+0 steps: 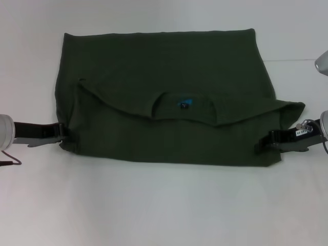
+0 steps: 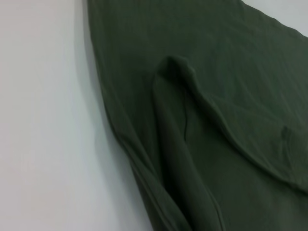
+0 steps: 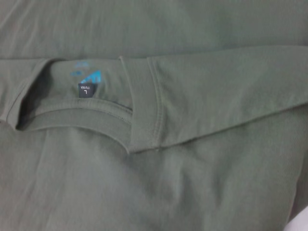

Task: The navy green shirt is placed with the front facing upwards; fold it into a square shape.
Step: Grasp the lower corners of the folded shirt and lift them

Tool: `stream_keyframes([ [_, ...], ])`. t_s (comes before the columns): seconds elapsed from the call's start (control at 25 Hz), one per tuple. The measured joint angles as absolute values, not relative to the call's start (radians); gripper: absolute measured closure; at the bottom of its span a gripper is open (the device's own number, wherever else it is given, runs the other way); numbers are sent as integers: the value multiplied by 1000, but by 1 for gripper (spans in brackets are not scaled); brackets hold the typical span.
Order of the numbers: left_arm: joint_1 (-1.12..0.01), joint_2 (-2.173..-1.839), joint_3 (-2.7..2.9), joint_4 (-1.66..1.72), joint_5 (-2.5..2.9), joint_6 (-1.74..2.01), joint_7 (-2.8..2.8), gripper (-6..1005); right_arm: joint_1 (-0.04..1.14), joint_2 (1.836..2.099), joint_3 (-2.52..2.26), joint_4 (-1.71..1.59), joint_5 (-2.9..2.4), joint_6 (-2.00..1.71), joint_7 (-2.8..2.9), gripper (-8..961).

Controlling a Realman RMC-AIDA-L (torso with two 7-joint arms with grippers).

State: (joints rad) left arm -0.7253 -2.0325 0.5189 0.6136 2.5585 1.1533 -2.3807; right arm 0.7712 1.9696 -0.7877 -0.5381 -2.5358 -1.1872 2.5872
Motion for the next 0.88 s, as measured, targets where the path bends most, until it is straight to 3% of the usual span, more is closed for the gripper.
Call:
stream_keyframes([
  [0.04, -724, -2032, 517, 614, 2559, 1160, -2378, 949, 771, 1968, -788, -542, -2536, -1191, 2586, 636],
  [0.32, -703, -2031, 515, 652, 2541, 1220, -2374, 950, 762, 1961, -788, -588, -2535, -1246, 2585, 800],
  [0.88, -606, -2010, 466, 788, 2539, 1684, -2389, 950, 756, 1930, -788, -636, -2557, -1592, 2524, 828],
])
